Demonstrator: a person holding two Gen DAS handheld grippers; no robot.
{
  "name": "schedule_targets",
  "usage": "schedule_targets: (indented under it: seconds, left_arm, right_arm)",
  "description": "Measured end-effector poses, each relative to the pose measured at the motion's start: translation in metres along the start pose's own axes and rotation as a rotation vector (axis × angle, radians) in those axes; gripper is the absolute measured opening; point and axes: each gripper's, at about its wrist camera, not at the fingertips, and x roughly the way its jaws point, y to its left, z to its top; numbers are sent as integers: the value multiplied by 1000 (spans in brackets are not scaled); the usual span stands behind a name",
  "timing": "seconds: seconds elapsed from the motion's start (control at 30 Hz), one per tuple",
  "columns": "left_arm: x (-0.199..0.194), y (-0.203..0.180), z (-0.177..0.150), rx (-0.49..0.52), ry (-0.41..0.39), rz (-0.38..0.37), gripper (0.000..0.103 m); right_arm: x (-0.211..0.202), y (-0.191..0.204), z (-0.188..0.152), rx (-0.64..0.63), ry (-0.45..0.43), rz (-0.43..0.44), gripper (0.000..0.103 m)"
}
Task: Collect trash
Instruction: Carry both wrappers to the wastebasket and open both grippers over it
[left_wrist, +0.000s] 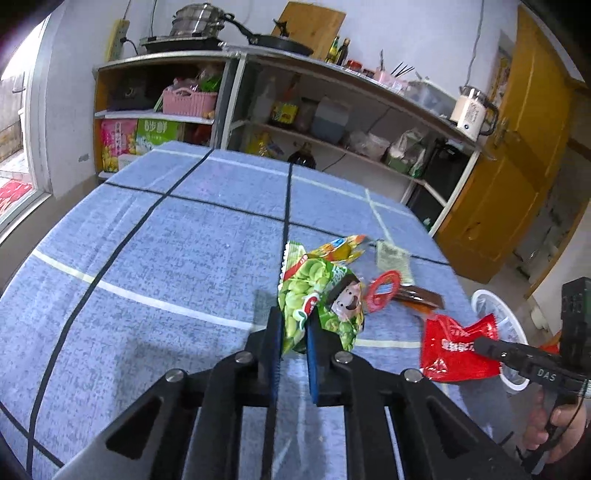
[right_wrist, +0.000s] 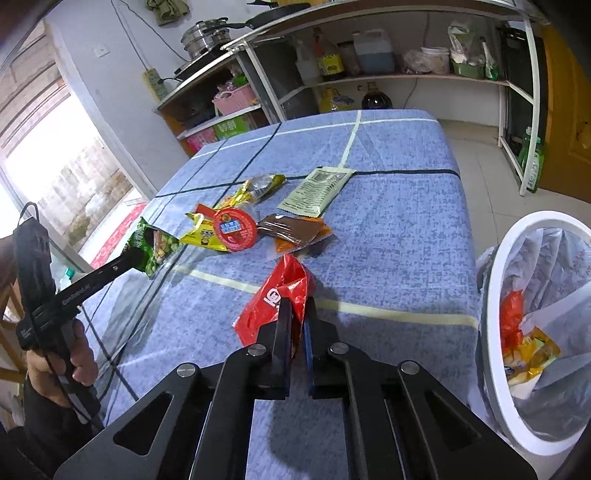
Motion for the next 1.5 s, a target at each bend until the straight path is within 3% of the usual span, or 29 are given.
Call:
schedule_targets:
  seconds: [0.5,1.07,1.5]
  left_arm:
    - [8,-80,0,111,13,-148,12]
    - [44,-207,-10,263,88,-315,12]
    - [78,-289,-35,348,166,-388,13]
  right_arm:
    - [-46,-26,-8,44,-83,-36,5]
    - [-123,-120,-36,221,-194,-178,5]
    - [-148,-173,-60,325,-202,-261,5]
